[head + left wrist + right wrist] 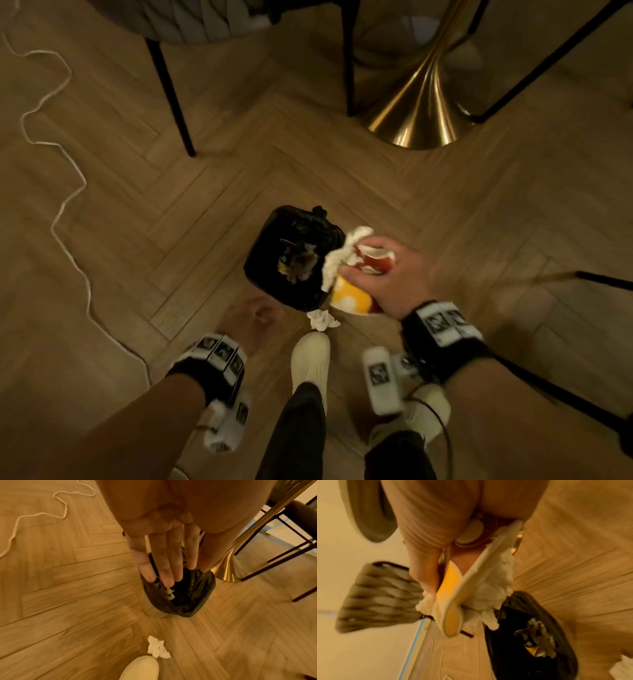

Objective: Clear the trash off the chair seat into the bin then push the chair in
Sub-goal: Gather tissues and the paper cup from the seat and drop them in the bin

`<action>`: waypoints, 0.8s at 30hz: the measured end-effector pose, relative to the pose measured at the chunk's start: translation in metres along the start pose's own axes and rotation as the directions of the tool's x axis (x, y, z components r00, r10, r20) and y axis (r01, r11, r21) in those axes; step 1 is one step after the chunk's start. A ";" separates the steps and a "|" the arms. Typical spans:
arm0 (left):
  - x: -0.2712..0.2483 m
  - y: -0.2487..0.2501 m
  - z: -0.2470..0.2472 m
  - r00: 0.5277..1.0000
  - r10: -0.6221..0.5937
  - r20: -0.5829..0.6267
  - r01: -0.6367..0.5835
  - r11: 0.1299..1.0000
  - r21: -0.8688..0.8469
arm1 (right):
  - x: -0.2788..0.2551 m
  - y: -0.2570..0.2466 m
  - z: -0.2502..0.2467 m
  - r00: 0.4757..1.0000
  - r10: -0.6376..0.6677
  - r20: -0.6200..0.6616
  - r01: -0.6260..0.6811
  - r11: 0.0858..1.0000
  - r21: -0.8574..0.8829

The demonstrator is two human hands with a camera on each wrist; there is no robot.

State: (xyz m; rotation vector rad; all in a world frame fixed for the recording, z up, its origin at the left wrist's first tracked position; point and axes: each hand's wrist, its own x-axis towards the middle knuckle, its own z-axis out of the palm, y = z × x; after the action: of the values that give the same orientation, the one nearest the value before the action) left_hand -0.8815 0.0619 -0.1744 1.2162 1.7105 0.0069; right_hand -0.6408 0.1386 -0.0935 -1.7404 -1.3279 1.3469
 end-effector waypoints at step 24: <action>-0.071 -0.098 0.003 0.975 -0.220 -0.027 0.219 0.975 -0.044 | 0.014 0.188 0.050 0.857 0.460 0.232 -0.218 0.732 -0.645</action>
State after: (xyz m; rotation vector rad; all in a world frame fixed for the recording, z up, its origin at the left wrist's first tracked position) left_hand -0.9486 -0.0391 -0.1753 0.9970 1.8559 -0.0725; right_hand -0.6194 0.0792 -0.2778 -2.3318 -1.8718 1.6516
